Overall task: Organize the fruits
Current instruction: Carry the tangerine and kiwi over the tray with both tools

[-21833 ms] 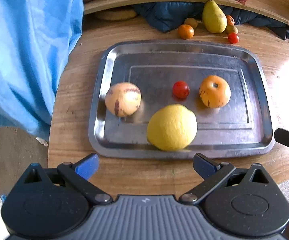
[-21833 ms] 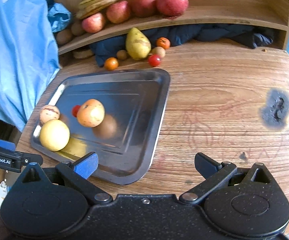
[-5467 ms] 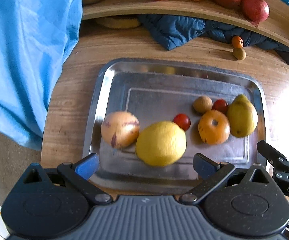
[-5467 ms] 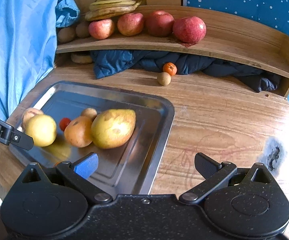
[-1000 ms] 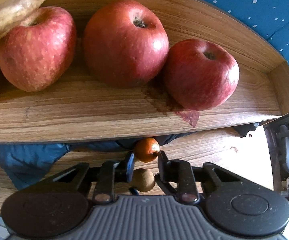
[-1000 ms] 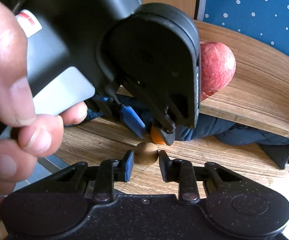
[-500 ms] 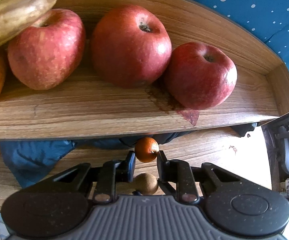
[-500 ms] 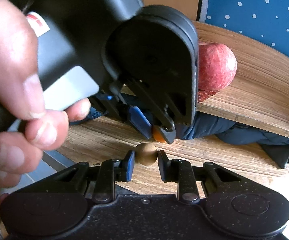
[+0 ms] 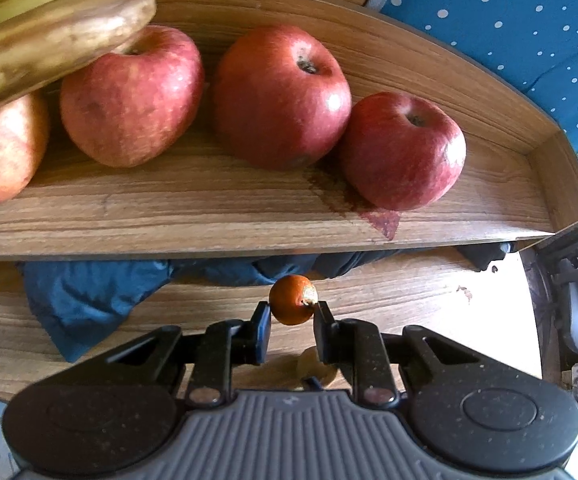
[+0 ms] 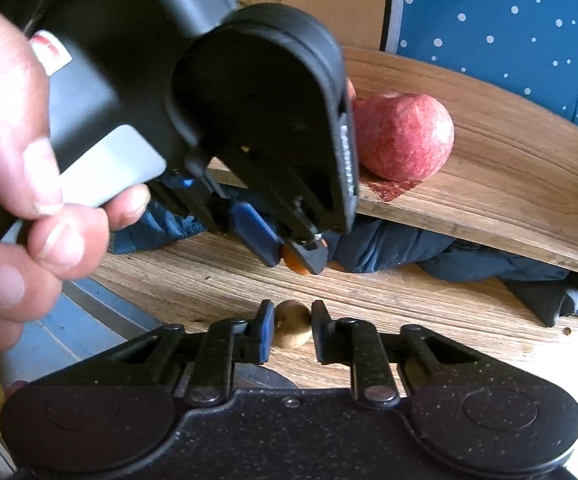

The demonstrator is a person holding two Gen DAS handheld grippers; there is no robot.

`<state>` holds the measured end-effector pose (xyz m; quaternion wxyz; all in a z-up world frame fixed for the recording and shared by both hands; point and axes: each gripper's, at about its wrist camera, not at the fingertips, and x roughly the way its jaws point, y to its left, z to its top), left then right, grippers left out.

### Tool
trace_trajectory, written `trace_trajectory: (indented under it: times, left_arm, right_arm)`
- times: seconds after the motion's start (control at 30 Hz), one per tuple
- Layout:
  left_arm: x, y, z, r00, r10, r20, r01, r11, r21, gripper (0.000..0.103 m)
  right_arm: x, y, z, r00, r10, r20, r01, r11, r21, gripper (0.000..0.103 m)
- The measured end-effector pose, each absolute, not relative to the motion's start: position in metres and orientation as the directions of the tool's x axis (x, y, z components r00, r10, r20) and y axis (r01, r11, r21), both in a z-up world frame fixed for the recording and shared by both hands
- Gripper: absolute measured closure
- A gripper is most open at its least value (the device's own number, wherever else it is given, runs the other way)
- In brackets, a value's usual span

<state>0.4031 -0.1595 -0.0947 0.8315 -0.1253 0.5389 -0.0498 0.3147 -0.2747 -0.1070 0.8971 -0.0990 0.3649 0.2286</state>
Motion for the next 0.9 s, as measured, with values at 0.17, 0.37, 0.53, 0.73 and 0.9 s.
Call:
trace_trajectory:
  times: [0.17,0.37,0.53,0.73,0.9]
  left_arm:
    - [0.395,-0.153,-0.092,0.421,-0.203,-0.884,-0.069,0.965,-0.254,0.078]
    - [0.388,-0.144,-0.091,0.424,-0.186,-0.887,-0.092,0.965,-0.246,0.078]
    - [0.387,-0.135,-0.09,0.429,-0.179,-0.886,-0.11,0.963,-0.248,0.078]
    - [0.384,-0.129,-0.089,0.432,-0.172,-0.885,-0.125,0.961,-0.247,0.078]
    - [0.379,-0.127,-0.086,0.439,-0.168,-0.883,-0.133,0.959,-0.249,0.078]
  right_arm:
    - [0.315,-0.274,-0.114,0.628,0.329,-0.705,-0.472,0.881,-0.009,0.083]
    - [0.322,-0.268,-0.122,0.617,0.327,-0.716,-0.467,0.884,0.002,0.077]
    - [0.331,-0.265,-0.128,0.61,0.33,-0.72,-0.473,0.881,0.003,0.076]
    - [0.334,-0.261,-0.128,0.606,0.332,-0.723,-0.484,0.875,-0.003,0.076]
    - [0.338,-0.26,-0.129,0.604,0.339,-0.721,-0.49,0.872,0.0,0.076]
